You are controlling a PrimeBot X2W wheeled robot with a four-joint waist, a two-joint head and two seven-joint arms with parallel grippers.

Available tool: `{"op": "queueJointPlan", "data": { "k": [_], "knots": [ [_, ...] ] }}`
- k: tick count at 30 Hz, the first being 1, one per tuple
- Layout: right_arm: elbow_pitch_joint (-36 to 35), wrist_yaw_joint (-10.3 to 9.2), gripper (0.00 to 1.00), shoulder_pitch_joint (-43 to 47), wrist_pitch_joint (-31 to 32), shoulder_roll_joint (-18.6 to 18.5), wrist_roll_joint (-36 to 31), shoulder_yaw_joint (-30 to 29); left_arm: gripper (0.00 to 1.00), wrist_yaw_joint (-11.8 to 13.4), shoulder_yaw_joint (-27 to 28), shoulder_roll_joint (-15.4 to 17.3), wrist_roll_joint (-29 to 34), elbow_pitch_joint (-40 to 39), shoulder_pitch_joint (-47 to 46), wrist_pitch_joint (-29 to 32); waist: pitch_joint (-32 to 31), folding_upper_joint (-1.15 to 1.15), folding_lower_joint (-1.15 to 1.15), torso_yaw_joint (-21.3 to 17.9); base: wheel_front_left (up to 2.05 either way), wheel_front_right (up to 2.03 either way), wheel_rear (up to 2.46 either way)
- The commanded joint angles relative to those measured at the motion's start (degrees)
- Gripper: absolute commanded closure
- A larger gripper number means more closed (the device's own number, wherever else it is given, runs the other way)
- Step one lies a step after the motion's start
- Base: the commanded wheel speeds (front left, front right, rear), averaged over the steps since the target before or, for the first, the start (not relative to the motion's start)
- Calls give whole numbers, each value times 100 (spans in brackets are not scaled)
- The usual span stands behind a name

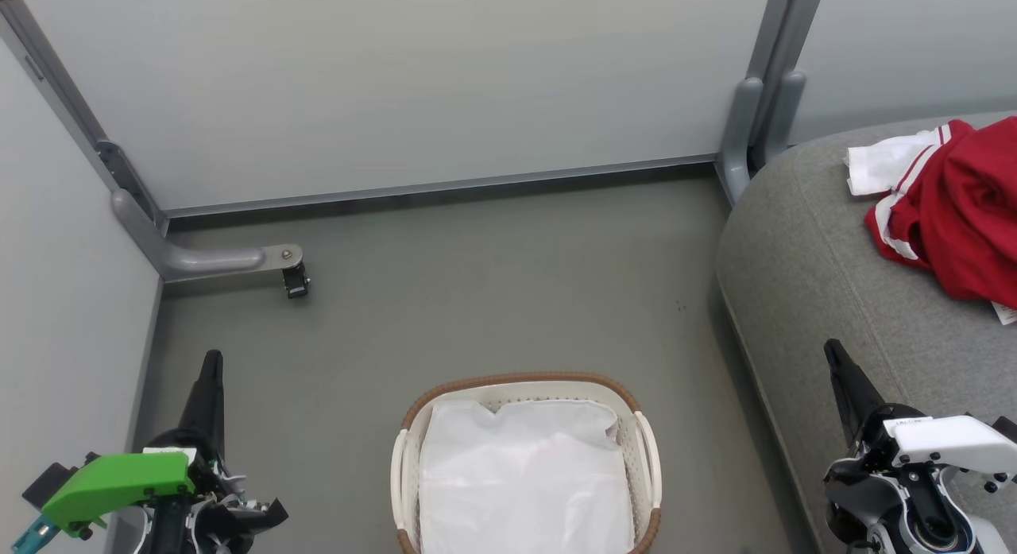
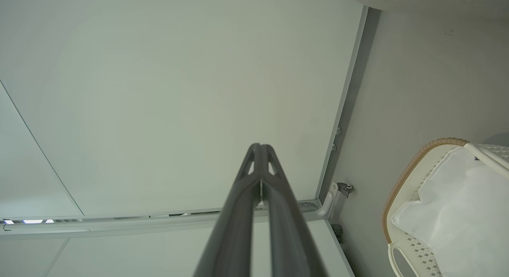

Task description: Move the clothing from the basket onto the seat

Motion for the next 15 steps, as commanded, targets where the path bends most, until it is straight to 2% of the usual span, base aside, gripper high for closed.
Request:
{"op": "queueJointPlan", "data": {
  "k": [1,15],
  "knots": [
    [-23,-2,100,-48,8,-34,22,-11,100,-36,11,3,-18,-9,-53,18,0,0,0,0,0,0,0],
    [-23,-2,100,-48,8,-34,22,-11,100,-32,11,3,-18,-10,-53,17,0,0,0,0,0,0,0]
  ]
}}
